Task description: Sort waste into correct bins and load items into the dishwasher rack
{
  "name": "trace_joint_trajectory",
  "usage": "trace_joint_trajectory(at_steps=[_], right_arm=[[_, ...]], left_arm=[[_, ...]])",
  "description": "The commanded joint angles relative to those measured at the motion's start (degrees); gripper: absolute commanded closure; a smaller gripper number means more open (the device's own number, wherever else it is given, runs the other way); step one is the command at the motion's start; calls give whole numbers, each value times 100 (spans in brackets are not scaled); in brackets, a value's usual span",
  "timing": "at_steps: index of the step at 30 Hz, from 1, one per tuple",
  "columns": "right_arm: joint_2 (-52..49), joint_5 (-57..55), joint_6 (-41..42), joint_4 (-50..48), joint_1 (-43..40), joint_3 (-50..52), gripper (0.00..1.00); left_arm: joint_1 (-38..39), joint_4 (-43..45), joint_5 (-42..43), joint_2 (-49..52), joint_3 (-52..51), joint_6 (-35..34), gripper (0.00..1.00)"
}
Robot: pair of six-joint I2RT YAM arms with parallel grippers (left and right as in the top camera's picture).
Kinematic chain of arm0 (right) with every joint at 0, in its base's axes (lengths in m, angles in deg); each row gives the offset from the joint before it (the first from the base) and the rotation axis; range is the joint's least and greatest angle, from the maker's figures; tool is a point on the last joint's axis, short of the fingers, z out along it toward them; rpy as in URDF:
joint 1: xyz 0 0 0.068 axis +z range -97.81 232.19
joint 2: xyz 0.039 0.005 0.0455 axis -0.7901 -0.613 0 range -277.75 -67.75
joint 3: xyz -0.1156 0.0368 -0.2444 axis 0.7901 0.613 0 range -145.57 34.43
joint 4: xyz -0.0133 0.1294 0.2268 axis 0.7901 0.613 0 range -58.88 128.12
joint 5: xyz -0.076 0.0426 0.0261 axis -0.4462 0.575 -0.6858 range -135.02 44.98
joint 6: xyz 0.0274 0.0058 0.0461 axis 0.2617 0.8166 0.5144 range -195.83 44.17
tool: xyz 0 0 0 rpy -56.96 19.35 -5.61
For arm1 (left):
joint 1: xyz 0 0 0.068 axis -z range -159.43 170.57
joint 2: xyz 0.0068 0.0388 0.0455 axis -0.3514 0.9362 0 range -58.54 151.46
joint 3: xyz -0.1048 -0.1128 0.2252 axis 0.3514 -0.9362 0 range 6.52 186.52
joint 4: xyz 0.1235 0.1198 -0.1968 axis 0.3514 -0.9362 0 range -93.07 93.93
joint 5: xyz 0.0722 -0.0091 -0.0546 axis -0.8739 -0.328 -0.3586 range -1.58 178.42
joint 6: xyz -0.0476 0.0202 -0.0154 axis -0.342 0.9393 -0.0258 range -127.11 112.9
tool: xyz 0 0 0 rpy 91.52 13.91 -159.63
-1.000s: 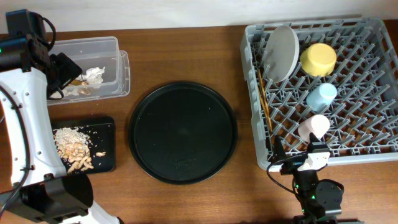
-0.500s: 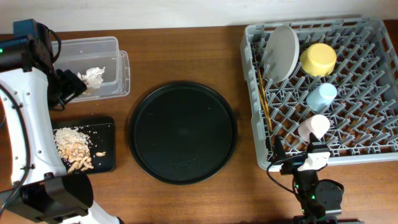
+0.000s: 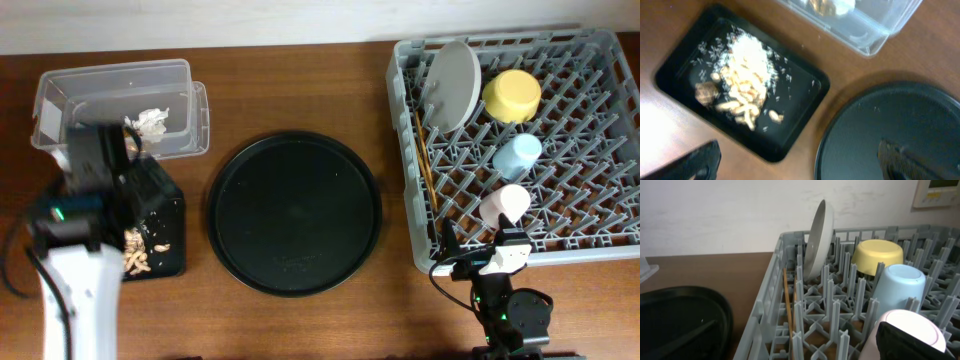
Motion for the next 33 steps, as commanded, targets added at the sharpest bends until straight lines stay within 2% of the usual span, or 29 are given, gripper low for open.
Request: trace_joint_trajectory(at_steps=[1, 2, 4, 9, 13, 17, 24, 27, 33], right_arm=[[48, -72, -42, 37, -46, 28, 2], [48, -72, -42, 37, -46, 28, 2], [48, -72, -42, 37, -46, 28, 2], [48, -72, -42, 37, -46, 28, 2], [48, -72, -42, 37, -46, 28, 2], [48, -72, -42, 37, -46, 28, 2], [48, -72, -42, 37, -46, 28, 2], [48, -72, -42, 37, -46, 28, 2], [48, -72, -42, 37, -46, 28, 2]], left_arm=[[46, 1049, 15, -973, -2026, 76, 1], [42, 1554, 13, -1340, -2743, 76, 1], [42, 2004, 13, -1812, -3558, 74, 1], [42, 2247, -2, -3027, -5101, 52, 0], [50, 2988, 188, -3709, -5475, 129, 1], [188, 3932, 503, -4277, -5838, 1252, 1], [396, 5541, 1412, -5160, -6623, 2293, 1], [396, 6067, 1523, -5427, -6957, 2332, 1], [407, 6137, 1515, -5855, -7018, 2374, 1]])
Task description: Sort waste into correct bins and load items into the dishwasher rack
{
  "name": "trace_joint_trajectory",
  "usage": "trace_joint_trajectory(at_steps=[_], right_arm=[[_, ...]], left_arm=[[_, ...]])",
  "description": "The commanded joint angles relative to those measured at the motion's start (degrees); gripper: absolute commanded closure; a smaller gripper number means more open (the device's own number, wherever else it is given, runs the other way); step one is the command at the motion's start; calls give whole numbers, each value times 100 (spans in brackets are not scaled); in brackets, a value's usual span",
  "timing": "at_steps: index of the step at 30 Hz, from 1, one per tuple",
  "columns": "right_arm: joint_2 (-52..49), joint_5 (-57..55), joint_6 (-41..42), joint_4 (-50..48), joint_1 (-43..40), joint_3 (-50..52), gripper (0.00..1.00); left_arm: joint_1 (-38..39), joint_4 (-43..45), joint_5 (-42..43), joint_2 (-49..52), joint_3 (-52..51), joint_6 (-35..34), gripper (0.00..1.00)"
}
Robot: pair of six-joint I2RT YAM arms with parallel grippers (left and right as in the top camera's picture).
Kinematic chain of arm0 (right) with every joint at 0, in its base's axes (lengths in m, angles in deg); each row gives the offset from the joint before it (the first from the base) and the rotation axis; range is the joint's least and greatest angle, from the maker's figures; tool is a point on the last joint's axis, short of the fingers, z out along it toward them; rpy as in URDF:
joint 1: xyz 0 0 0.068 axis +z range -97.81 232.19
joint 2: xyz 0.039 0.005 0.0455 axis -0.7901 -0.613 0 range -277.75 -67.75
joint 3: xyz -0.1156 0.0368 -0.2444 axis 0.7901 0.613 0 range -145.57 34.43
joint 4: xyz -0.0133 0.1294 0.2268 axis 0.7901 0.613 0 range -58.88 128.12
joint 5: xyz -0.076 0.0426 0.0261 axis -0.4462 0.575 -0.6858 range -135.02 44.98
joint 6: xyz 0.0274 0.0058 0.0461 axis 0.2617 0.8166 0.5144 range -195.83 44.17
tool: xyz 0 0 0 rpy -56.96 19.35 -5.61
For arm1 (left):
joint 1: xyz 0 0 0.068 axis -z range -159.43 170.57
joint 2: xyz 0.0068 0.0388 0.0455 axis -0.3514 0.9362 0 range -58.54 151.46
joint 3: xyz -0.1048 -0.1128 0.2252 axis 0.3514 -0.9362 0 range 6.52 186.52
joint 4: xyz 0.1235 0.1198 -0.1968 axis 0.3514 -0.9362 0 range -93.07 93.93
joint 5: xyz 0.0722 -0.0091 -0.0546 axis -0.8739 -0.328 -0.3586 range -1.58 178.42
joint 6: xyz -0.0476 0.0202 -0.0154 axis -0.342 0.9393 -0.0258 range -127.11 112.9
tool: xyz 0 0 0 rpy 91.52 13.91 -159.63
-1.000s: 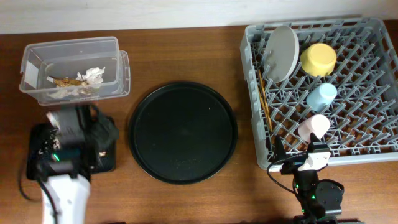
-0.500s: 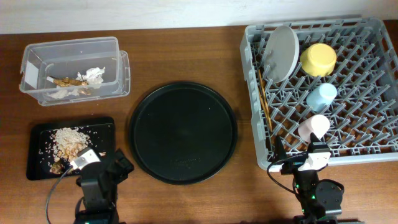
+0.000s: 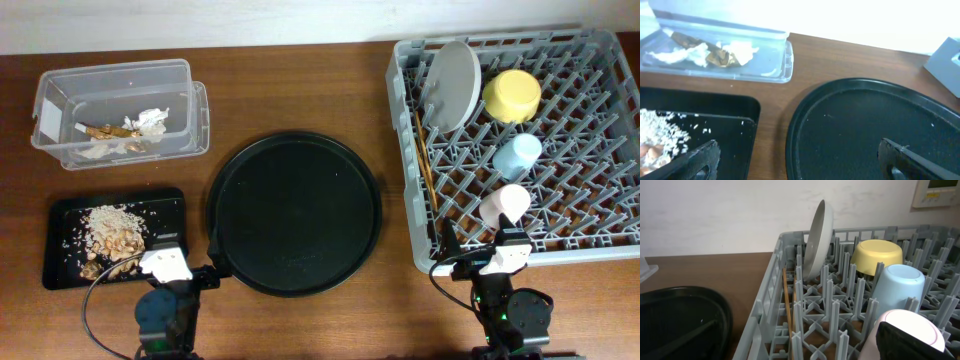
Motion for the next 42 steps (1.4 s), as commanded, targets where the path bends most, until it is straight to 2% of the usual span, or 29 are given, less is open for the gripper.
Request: trace_joint_trajectory(at_steps=[1, 3, 15, 25, 29, 42], right_arm=[[46, -70, -46, 31, -37, 31, 2], [46, -70, -46, 31, -37, 31, 2], [46, -70, -46, 31, -37, 31, 2], [46, -70, -46, 31, -37, 31, 2], [46, -70, -46, 31, -37, 31, 2], [46, -70, -46, 31, -37, 31, 2]], left_arm=[[33, -48, 118, -332, -44, 190, 1], [33, -317, 87, -525, -44, 190, 1], [33, -306, 79, -1300, -44, 568, 1], [33, -319, 9, -1298, -44, 597, 1], [33, -321, -11, -1298, -44, 1001, 1], [33, -319, -9, -1294, -44, 997, 1]])
